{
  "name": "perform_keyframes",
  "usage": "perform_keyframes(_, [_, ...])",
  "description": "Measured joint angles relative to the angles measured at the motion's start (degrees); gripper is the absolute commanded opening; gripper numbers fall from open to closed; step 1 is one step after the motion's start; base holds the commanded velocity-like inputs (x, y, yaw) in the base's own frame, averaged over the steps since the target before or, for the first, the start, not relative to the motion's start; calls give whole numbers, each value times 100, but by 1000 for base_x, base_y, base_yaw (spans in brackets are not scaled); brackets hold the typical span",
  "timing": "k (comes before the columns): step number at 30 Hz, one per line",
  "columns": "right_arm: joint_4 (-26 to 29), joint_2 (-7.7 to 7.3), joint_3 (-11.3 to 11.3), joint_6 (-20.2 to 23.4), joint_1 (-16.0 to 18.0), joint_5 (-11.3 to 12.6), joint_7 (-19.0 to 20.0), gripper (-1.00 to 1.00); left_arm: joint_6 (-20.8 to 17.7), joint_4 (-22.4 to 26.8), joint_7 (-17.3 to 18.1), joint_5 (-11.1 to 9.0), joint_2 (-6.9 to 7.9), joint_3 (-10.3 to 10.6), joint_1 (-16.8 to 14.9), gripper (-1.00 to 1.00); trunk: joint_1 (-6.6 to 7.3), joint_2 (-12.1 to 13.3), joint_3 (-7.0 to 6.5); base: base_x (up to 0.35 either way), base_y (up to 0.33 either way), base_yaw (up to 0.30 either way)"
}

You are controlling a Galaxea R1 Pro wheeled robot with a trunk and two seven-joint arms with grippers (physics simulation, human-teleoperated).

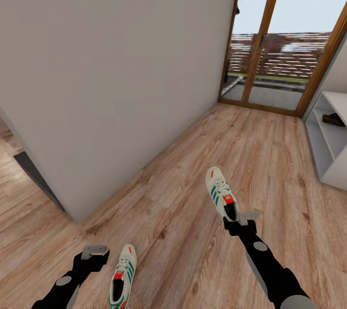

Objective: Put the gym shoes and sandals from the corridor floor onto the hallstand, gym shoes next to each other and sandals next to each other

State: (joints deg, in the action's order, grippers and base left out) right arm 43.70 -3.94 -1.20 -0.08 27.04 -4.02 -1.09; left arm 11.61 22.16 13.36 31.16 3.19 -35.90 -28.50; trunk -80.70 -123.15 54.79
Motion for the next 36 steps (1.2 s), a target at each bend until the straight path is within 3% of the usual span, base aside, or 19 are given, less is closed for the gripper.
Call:
perform_keyframes(20, [14, -1, 80, 0, 0, 3, 0, -100, 5, -9, 0, -1, 1, 1, 0, 100, -439, -802, 402, 0, 0, 0])
perform_keyframes(36, [14, 0, 76, 0, 0, 3, 0, -100, 8, -17, 0, 8, -23, 6, 2, 100, -791, -1444, 821, 0, 0, 0])
